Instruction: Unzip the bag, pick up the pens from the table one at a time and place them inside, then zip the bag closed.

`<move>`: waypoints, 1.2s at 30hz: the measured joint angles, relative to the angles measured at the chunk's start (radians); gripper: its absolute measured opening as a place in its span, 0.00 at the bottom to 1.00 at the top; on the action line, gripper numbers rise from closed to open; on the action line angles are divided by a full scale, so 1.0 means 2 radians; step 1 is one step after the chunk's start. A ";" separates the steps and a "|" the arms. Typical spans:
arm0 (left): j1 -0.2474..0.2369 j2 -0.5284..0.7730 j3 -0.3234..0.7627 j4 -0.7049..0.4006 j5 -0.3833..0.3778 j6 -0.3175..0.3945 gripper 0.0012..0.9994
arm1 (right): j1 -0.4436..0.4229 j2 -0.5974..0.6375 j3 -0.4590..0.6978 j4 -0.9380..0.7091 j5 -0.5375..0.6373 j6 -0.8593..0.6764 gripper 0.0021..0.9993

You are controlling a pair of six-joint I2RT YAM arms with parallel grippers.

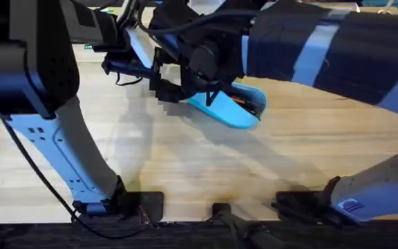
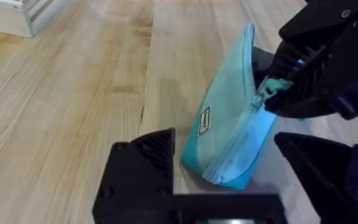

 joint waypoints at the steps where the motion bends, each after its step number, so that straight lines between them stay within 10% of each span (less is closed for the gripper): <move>1: 0.000 0.000 0.000 0.000 0.000 0.000 0.99 | 0.000 0.000 0.000 0.000 0.000 0.000 0.03; 21: 0.000 0.000 0.001 -0.014 0.000 0.000 0.99 | 0.000 0.000 0.000 0.000 0.000 0.000 0.03; 28: 0.000 0.000 0.002 -0.014 0.000 0.001 0.70 | 0.000 0.000 0.000 0.000 0.000 0.000 0.03; 36: 0.000 0.000 0.002 -0.016 -0.002 0.004 0.12 | 0.000 0.000 0.000 0.001 0.000 0.000 0.03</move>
